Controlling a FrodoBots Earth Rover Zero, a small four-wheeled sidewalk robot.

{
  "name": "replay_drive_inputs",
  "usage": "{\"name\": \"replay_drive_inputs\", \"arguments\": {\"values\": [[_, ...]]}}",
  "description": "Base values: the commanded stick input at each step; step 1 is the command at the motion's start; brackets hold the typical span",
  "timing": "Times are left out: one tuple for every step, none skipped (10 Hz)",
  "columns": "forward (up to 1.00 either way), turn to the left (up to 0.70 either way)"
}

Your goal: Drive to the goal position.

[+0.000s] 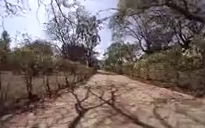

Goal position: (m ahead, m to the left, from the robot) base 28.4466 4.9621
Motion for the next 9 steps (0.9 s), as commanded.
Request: {"name": "replay_drive_inputs", "arguments": {"values": [[1.0,0.0],[1.0,0.0],[1.0,0.0],[1.0,0.0],[1.0,0.0],[1.0,0.0],[1.0,0.0],[1.0,0.0],[1.0,0.0]]}}
